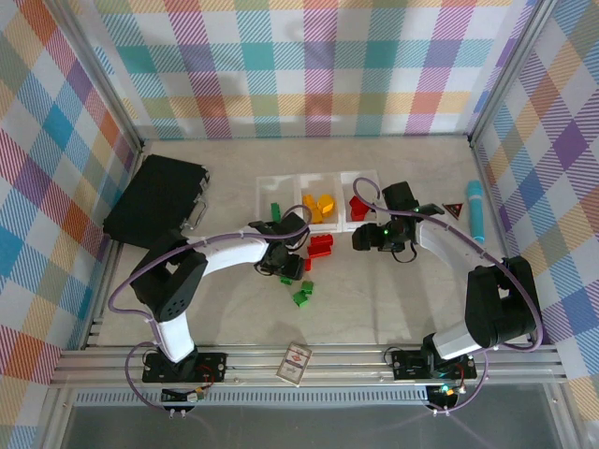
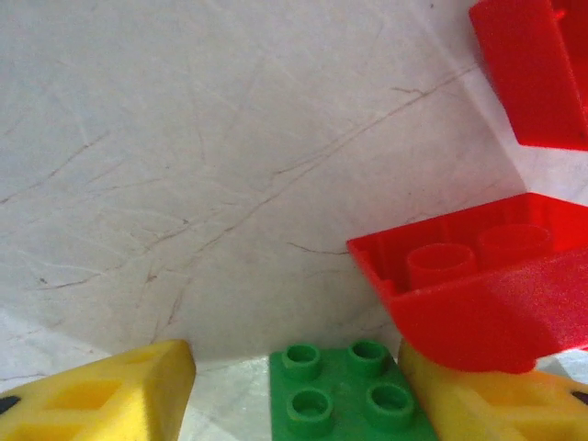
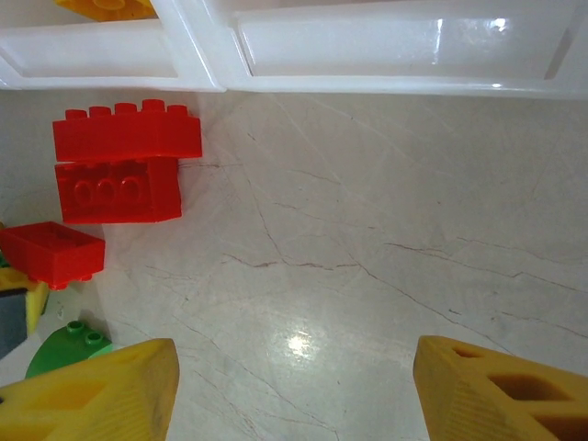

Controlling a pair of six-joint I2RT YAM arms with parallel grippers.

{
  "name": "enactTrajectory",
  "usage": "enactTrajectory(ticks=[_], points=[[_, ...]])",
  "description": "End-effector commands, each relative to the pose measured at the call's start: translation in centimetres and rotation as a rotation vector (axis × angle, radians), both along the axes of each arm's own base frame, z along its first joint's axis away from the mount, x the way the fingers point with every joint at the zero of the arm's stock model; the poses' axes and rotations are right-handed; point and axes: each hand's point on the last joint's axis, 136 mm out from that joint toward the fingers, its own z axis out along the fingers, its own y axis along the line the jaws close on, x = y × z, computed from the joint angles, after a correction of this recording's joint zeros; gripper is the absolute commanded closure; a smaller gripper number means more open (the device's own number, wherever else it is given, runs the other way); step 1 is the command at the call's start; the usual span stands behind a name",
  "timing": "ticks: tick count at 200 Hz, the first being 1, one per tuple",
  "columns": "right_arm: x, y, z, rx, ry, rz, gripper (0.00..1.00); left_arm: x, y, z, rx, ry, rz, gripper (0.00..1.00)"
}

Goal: Sort the legos into containers by color
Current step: Pick up the lego from the middle-left of the table, then place the lego in the container.

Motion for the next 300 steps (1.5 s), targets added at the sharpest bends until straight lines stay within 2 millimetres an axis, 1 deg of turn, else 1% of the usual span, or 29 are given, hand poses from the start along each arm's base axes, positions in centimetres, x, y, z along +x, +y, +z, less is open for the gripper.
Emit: enactTrajectory(ticks=[1,10,31,57,75,94,104,117,135,147,166,176,185,204,217,230,256,280,300], points=[[-0.6,-0.5,0.0,-0.013,0.0,0.007,0.31,-0.4,1.1,0.3,0.01,0.007,0.023,0.41],[-0.6,-0.5,0.0,-0.014,0.0,0.007,0.31,-0.5,1.1,0.4,0.011,0.008,0.02,0.43],[-0.5,-0.5,-0.1,-0.014,0.003,0.006,0.31,-0.7,1.4,0.2,0.025,0.02,0.03,0.5],[-0.5,-0.5,-0.1,-0.017,0.004,0.007,0.32,-0.9,1.7,0.0,0.024,0.018,0.054,0.56],[-0.6,-0.6,-0.2,-0.022,0.007,0.007,0.32,-0.9,2.1,0.2,0.037,0.012,0.079,0.67],[-0.6,-0.6,-0.1,-0.02,0.003,0.008,0.32,-0.7,2.4,0.7,0.045,0.002,0.102,0.73],[-0.5,-0.6,0.0,-0.019,0.001,0.008,0.32,-0.5,2.7,1.3,0.05,-0.012,0.118,0.76],[-0.5,-0.6,0.2,-0.019,-0.004,0.007,0.32,-0.3,2.9,2.5,0.049,-0.038,0.132,0.77],[-0.5,-0.6,0.4,-0.02,-0.011,0.005,0.32,0.4,3.2,5.1,0.028,-0.102,0.16,0.78],[-0.5,-0.7,0.6,-0.019,-0.015,0.003,0.32,1.0,3.7,7.4,0.014,-0.155,0.188,0.78],[-0.3,-0.6,0.9,-0.016,-0.025,0.002,0.32,2.6,4.6,11.1,-0.012,-0.25,0.24,0.78],[-0.3,-0.6,0.9,-0.013,-0.028,0.0,0.32,3.8,5.2,13.2,-0.031,-0.308,0.27,0.78],[-0.3,-0.5,1.0,-0.007,-0.03,-0.004,0.32,4.9,5.7,14.8,-0.043,-0.354,0.299,0.75],[-0.2,-0.2,1.3,0.019,-0.043,-0.007,0.32,7.5,6.3,17.6,-0.084,-0.437,0.343,0.73],[-0.3,-0.1,1.4,0.034,-0.049,-0.01,0.32,9.4,6.4,18.8,-0.109,-0.485,0.369,0.73],[-0.4,0.1,1.6,0.045,-0.054,-0.011,0.33,11.3,6.3,19.4,-0.135,-0.502,0.39,0.73],[-0.7,0.0,1.6,0.054,-0.062,-0.012,0.33,14.8,4.7,19.5,-0.155,-0.519,0.376,0.74],[-1.1,0.0,1.6,0.063,-0.067,-0.018,0.33,17.3,3.0,18.5,-0.158,-0.507,0.352,0.75],[-1.5,0.0,1.8,0.077,-0.075,-0.021,0.33,19.0,2.0,16.9,-0.148,-0.491,0.343,0.75]])
